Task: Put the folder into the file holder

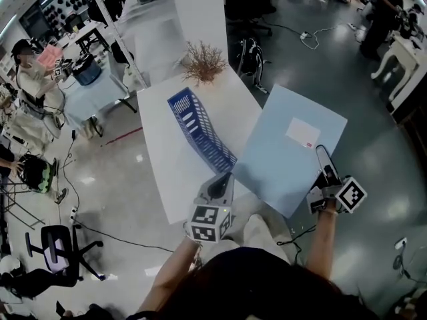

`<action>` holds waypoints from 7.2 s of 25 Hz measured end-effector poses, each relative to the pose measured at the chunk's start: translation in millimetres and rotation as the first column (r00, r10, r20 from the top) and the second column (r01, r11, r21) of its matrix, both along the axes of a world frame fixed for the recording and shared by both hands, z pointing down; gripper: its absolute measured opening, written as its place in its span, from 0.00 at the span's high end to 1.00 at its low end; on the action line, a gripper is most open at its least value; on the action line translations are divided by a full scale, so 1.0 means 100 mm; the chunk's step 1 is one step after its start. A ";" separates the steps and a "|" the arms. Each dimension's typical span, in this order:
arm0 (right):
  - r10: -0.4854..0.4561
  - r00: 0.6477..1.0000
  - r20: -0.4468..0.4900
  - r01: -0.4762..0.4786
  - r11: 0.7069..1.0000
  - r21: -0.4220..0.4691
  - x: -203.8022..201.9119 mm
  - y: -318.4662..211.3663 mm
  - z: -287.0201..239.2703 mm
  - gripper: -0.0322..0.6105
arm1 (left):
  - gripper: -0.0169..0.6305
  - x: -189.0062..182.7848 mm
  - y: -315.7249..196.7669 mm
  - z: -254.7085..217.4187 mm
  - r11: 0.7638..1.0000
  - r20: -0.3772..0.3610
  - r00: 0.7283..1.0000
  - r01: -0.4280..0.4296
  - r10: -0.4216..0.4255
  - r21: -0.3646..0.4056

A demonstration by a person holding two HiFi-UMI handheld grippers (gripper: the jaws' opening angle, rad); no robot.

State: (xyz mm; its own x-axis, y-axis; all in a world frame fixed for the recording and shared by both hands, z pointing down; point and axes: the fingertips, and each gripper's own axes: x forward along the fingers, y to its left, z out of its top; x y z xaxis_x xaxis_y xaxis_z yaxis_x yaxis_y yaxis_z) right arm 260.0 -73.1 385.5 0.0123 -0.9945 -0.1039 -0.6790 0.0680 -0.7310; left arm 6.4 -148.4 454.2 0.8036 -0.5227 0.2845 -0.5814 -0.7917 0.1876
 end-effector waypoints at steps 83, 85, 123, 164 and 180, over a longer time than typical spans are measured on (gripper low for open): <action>-0.003 0.797 -0.604 0.159 0.966 0.205 -1.95 -1.32 -0.78 0.71 | 0.97 -0.99 -0.35 0.09 0.953 0.037 0.954 0.298 -0.296 -0.049; 0.001 0.785 -0.619 0.169 0.962 0.216 -1.98 -1.33 -0.77 0.71 | 0.97 -0.98 -0.35 0.10 0.951 0.039 0.952 0.304 -0.302 -0.049; 0.071 0.782 -0.619 0.182 0.924 0.336 -2.21 -1.73 -0.51 0.71 | 0.97 -1.10 -0.59 0.13 0.923 0.039 0.924 0.383 -0.381 -0.041; 0.100 0.767 -0.634 0.174 0.918 0.357 -2.29 -1.76 -0.17 0.71 | 0.97 -1.05 -0.68 0.23 0.931 0.079 0.931 0.361 -0.356 -0.061; 0.041 0.757 -0.652 0.190 0.941 0.281 -2.35 -1.79 0.06 0.71 | 0.97 -1.06 -0.65 0.23 0.930 0.066 0.932 0.361 -0.357 -0.066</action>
